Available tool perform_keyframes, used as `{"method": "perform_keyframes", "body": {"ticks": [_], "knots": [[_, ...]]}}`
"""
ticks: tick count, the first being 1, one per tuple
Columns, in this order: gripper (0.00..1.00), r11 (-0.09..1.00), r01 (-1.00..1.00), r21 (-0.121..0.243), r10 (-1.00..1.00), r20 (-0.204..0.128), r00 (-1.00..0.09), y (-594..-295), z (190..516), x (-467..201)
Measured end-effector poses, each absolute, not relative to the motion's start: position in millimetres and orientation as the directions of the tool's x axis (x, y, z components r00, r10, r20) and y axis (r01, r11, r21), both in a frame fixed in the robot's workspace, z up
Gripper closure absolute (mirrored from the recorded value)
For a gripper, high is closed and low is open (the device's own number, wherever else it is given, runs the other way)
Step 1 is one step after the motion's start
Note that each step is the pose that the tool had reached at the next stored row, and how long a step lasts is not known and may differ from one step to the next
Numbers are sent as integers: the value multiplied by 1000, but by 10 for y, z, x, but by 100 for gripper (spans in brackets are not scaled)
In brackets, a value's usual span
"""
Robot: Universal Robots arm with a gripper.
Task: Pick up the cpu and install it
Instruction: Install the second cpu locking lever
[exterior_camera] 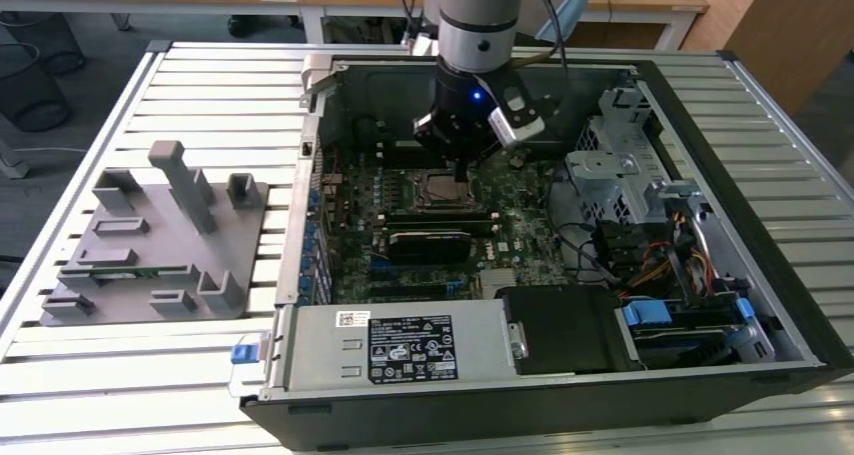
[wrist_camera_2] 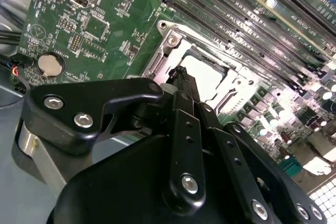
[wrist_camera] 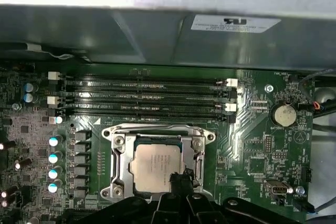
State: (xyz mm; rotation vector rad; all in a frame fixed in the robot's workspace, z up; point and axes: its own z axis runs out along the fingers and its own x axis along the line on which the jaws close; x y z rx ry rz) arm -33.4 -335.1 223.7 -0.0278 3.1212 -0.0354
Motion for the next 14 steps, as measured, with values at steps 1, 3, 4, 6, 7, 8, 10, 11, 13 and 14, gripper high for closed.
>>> {"method": "perform_keyframes", "body": {"ticks": [1, 3, 4, 6, 7, 8, 10, 11, 13, 14], "knots": [[89, 1000, -18, -23, -18, -20, -1000, -3362, 2238, -334], [89, 1000, -18, -23, -18, -20, -1000, -3378, 2238, -334], [89, 1000, -18, -23, -18, -20, -1000, -3381, 2237, -334], [89, 1000, -17, -24, -18, -20, -1000, -3384, 2244, -334], [89, 1000, -18, -23, -18, -20, -1000, -3384, 2252, -334], [89, 1000, -18, -23, -18, -20, -1000, -3384, 2264, -334], [89, 1000, -18, -23, -18, -20, -1000, -3384, 2290, -334], [89, 1000, -18, -23, -18, -20, -1000, -3384, 2302, -334], [89, 1000, -18, -24, -18, -20, -1000, -3384, 2317, -334], [89, 1000, -18, -23, -18, -20, -1000, -3384, 2317, -334]]}}
